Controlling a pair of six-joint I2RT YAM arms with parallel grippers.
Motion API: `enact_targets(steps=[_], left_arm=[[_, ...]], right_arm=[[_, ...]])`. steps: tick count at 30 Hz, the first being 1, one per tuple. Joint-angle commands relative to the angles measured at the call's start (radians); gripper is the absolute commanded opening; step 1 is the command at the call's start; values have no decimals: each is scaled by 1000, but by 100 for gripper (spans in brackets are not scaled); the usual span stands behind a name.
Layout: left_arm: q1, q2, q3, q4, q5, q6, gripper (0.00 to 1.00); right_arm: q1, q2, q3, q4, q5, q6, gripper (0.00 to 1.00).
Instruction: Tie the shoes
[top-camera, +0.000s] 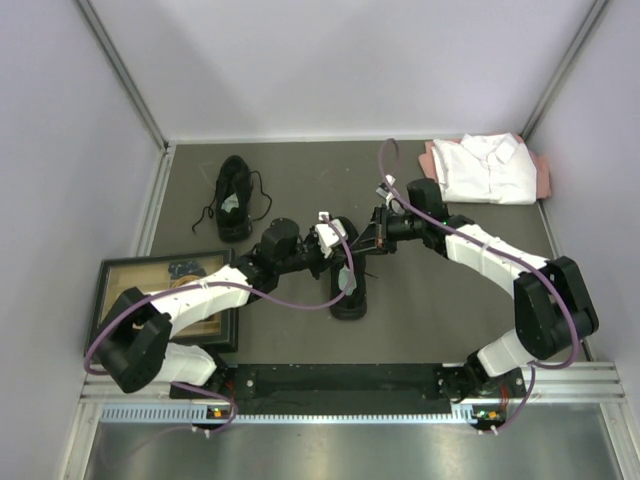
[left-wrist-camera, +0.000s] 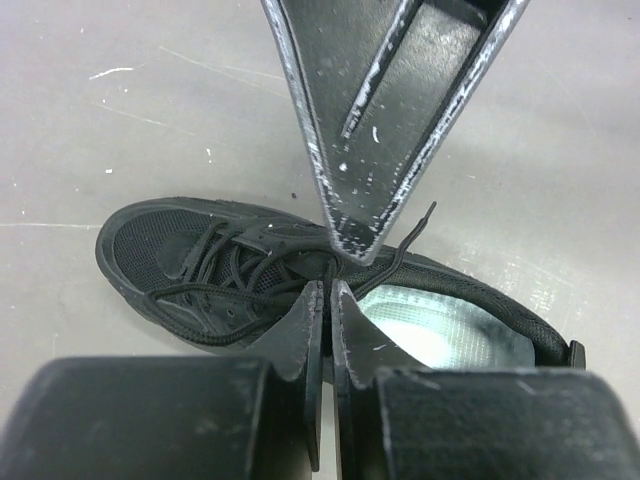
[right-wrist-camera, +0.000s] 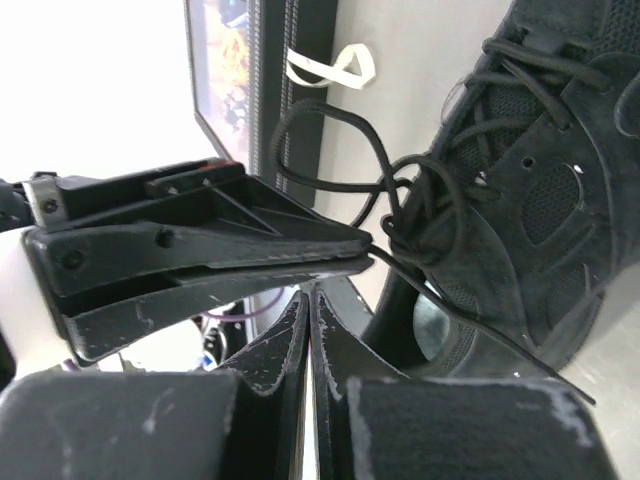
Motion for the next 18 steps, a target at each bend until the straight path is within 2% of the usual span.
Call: enact_targets(steps=[1,3,6,7,8,18], left_arm=[[7,-25,-9,43,42,32,5],[9,-20,3,48,50,31,3],[16,-8,23,48,56,22,3],[18,-4,28,47,54,22,2],[21,0,31,47,62,19,2],[52,21,71,36,84,-23,4]], right_arm=[[-6,-28,58,-68,15,-103,0],[-6,-31,67,-108,26,-146,5],[-6,-51,56,-137,47,-211,21],[-6,-68,50,-141,59,-227,29],[-6,-75,39,-139,68,-256,31],[0,-74,49,-203,128,-424,31]])
